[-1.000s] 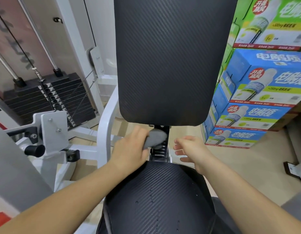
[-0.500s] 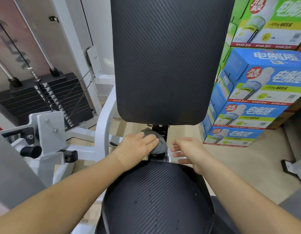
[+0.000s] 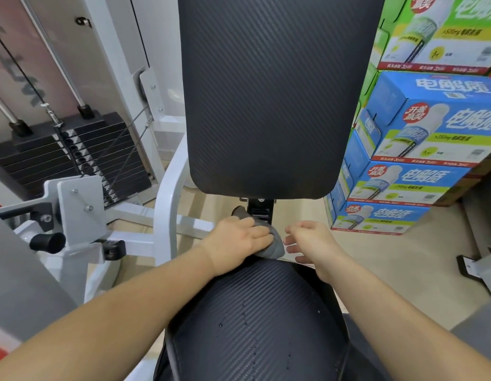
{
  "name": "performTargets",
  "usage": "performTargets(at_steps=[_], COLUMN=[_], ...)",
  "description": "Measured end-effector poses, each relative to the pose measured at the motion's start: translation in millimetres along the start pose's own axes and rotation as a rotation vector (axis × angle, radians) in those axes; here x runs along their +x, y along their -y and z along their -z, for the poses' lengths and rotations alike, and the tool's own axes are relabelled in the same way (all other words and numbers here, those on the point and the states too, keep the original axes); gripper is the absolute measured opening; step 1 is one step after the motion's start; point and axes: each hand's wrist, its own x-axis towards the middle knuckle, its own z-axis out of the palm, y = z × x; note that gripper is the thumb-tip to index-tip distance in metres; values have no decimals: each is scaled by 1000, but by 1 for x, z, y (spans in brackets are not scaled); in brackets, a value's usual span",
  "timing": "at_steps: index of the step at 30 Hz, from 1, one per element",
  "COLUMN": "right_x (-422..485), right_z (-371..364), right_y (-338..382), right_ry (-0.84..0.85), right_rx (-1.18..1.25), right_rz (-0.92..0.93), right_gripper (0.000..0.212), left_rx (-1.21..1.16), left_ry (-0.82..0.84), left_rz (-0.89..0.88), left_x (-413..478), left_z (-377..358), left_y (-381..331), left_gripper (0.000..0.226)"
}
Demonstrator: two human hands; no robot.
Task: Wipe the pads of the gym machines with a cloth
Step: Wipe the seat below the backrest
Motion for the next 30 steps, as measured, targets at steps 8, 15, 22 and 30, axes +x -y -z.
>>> performTargets(at_steps=[8,15,22,30], right_x=[-1,2,1,-16], right_z=[-4,-12,-2,7], right_y=[-2,4,6,1], right_ry=[23,37,117,71], right_rx=[-54,-20,-87,-138], right_rz=[2,64,126,144], right_gripper=[21,33,32,27], left_rx=[-45,-123,132,39], left_ry=[174,-86,27,340], left_rz=[250,225,45,453], left_x=[-21,-29,-6,-14], left_z=[25,33,13,40], left_y=[14,18,5,0], left_gripper=[16,27,33,25])
